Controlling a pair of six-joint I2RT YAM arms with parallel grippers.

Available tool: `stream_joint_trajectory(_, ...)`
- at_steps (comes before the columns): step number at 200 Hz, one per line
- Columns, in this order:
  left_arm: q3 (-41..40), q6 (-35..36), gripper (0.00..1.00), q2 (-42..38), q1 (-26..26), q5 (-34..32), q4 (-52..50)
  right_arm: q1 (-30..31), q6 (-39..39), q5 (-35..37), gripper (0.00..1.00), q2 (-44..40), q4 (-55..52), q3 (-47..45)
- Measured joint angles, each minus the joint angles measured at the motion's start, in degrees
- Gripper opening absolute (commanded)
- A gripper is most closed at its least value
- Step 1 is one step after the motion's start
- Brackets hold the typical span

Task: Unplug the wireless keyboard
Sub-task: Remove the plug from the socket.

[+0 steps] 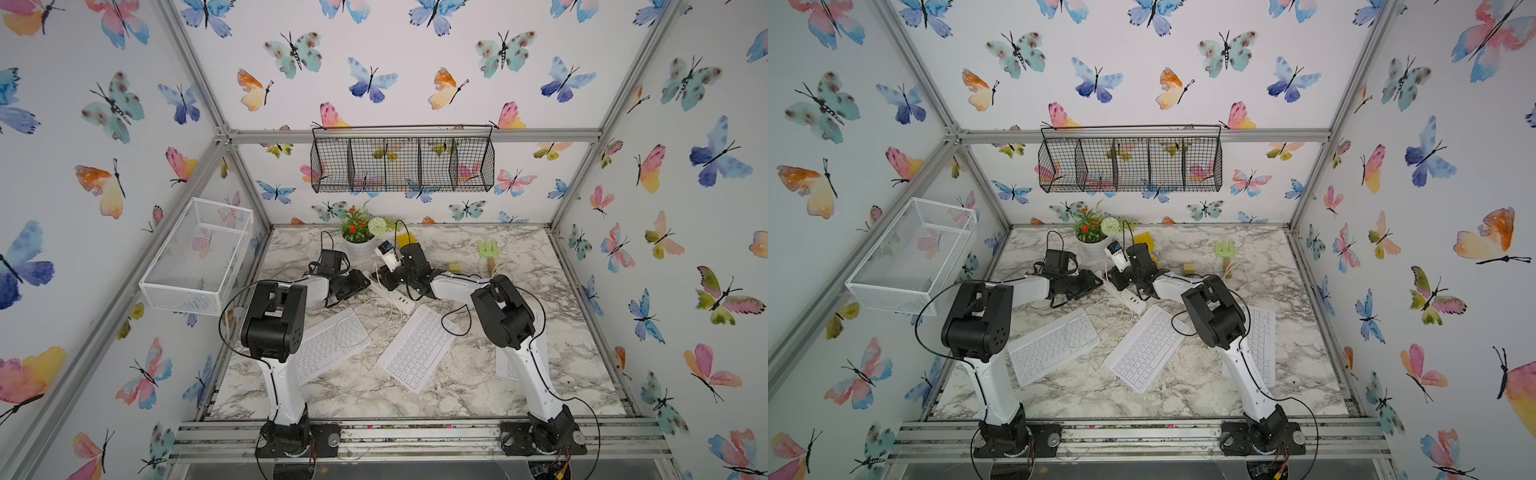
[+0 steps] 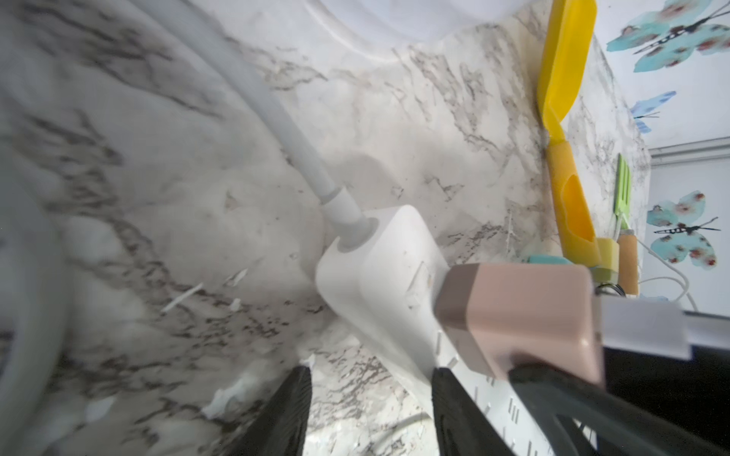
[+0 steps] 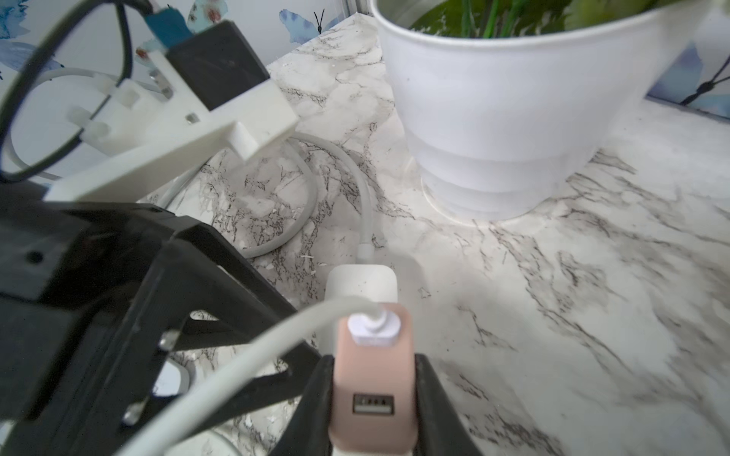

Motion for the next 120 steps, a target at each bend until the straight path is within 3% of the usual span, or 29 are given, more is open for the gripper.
stream_joint_trajectory(29,0.0,-0.39,0.54,0.24,-0.66,-0.39,1.07,0.9,-0.39,2.56,0.26,-0.48,1.55,-1.33)
stream_joint_trajectory(69,-0.15,-1.05,0.42,0.72,-0.72,-1.27,1.64,2.21,-0.42,6.75,0.24,-1.68,3.34,-3.65)
stream_joint_trajectory(120,-0.15,-0.76,0.4,1.18,-1.66,-0.48,2.1,4.44,-3.96,14.8,0.21,-4.63,9.07,-10.34)
